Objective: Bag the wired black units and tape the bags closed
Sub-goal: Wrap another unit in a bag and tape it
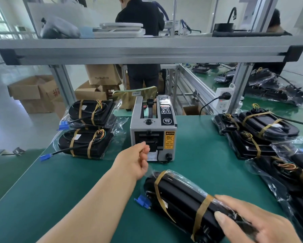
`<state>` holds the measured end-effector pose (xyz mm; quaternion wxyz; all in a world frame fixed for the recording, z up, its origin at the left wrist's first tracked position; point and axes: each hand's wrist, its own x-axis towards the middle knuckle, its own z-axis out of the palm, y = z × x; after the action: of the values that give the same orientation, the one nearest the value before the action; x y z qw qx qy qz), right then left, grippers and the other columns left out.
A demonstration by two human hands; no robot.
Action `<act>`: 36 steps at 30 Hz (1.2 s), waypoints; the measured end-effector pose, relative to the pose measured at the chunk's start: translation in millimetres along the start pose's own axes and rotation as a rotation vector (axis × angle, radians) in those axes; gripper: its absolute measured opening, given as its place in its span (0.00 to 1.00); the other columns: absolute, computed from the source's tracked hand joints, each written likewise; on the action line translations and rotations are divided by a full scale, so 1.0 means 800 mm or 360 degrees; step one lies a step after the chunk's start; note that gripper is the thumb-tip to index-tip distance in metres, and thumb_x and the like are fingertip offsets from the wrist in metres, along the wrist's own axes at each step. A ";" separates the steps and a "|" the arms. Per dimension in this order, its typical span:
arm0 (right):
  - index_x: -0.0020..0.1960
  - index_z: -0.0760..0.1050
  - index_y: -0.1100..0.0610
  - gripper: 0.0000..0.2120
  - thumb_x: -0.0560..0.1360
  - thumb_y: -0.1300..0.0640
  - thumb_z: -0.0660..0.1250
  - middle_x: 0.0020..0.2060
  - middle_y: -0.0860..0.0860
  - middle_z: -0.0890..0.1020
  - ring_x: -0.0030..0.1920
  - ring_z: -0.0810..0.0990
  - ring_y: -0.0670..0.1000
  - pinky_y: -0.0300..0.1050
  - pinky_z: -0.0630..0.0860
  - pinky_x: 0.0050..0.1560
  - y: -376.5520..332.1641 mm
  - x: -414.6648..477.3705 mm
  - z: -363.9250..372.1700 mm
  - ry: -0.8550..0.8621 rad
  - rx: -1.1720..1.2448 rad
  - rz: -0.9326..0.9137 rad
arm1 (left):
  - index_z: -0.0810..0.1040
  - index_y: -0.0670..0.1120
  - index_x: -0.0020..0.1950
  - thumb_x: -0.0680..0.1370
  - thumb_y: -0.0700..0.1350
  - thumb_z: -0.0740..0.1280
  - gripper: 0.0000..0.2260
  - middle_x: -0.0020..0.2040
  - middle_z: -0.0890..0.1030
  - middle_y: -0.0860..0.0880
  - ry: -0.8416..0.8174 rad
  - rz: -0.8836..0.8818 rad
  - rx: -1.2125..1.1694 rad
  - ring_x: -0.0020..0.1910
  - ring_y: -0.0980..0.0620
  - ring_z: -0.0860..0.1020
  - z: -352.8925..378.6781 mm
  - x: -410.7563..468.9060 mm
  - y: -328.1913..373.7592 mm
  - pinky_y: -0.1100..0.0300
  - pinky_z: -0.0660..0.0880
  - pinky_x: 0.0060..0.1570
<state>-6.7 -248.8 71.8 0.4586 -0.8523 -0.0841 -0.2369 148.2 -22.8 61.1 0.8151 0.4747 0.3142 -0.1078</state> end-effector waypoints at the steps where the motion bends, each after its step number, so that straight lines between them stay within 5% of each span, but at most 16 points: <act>1: 0.41 0.84 0.43 0.16 0.60 0.38 0.65 0.43 0.25 0.79 0.47 0.75 0.23 0.13 0.62 0.49 0.002 0.000 -0.001 0.0014 0.0027 0.0010 | 0.79 0.45 0.45 0.79 0.46 0.68 0.06 0.26 0.78 0.54 0.0011 -0.0012 -0.0024 0.19 0.62 0.70 0.005 0.002 0.000 0.72 0.64 0.19; 4: 0.39 0.86 0.46 0.12 0.60 0.43 0.70 0.39 0.29 0.82 0.46 0.77 0.26 0.13 0.64 0.48 0.007 -0.001 -0.001 0.0018 0.0021 -0.0026 | 0.80 0.45 0.43 0.78 0.46 0.70 0.06 0.26 0.78 0.55 0.0073 -0.0001 -0.0095 0.19 0.62 0.70 0.019 0.001 0.003 0.72 0.63 0.19; 8: 0.40 0.85 0.45 0.17 0.61 0.39 0.64 0.36 0.29 0.82 0.44 0.76 0.23 0.13 0.64 0.48 0.006 -0.002 -0.002 -0.0020 -0.0016 -0.0020 | 0.79 0.44 0.40 0.78 0.42 0.70 0.07 0.27 0.76 0.53 0.0191 0.0074 -0.0136 0.19 0.61 0.71 0.033 0.002 0.002 0.70 0.64 0.18; 12: 0.42 0.87 0.46 0.19 0.62 0.37 0.64 0.37 0.31 0.83 0.43 0.78 0.26 0.14 0.66 0.46 0.010 -0.002 -0.006 -0.0138 -0.0019 0.0020 | 0.77 0.44 0.46 0.77 0.39 0.68 0.01 0.28 0.74 0.52 0.0291 0.0151 -0.0249 0.23 0.59 0.69 0.044 0.004 -0.003 0.69 0.63 0.18; 15: 0.43 0.86 0.45 0.14 0.63 0.40 0.69 0.41 0.28 0.82 0.42 0.77 0.25 0.14 0.65 0.45 0.012 -0.003 -0.008 -0.0187 -0.0071 -0.0006 | 0.74 0.46 0.41 0.76 0.38 0.66 0.05 0.27 0.71 0.53 0.0263 0.0288 -0.0221 0.22 0.59 0.66 0.042 -0.007 -0.004 0.67 0.61 0.19; 19: 0.43 0.85 0.44 0.11 0.62 0.43 0.71 0.38 0.27 0.81 0.41 0.79 0.27 0.16 0.69 0.44 0.009 -0.003 -0.011 -0.0200 -0.0144 -0.0037 | 0.76 0.47 0.34 0.74 0.39 0.70 0.09 0.28 0.72 0.52 0.0105 0.0784 0.0114 0.24 0.57 0.67 0.012 -0.065 -0.006 0.65 0.65 0.26; 23: 0.41 0.81 0.38 0.09 0.63 0.39 0.67 0.38 0.31 0.82 0.37 0.81 0.34 0.30 0.76 0.42 -0.001 -0.002 -0.014 -0.0282 -0.0145 0.0091 | 0.80 0.46 0.34 0.67 0.52 0.71 0.09 0.31 0.75 0.50 -0.0151 0.1150 0.0744 0.30 0.54 0.70 -0.032 -0.132 -0.040 0.62 0.70 0.35; 29: 0.55 0.70 0.36 0.29 0.57 0.27 0.56 0.49 0.30 0.76 0.53 0.76 0.36 0.40 0.76 0.54 -0.028 0.024 -0.005 -0.0647 -0.0453 0.0133 | 0.81 0.46 0.36 0.70 0.48 0.71 0.07 0.33 0.76 0.51 -0.0221 0.1028 0.0872 0.34 0.55 0.72 -0.046 -0.141 -0.079 0.54 0.69 0.45; 36: 0.47 0.75 0.48 0.10 0.75 0.41 0.66 0.41 0.43 0.81 0.45 0.80 0.47 0.48 0.78 0.49 -0.049 0.072 0.042 -0.0936 -0.0547 0.0007 | 0.81 0.48 0.34 0.74 0.44 0.70 0.08 0.33 0.76 0.51 -0.0183 0.0972 0.0752 0.33 0.57 0.71 -0.049 -0.132 -0.085 0.57 0.69 0.44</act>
<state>40.8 -202.9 113.1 0.2649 -0.9492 -0.1698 0.0095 18.0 -38.2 64.2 0.6941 0.7142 0.0786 0.0440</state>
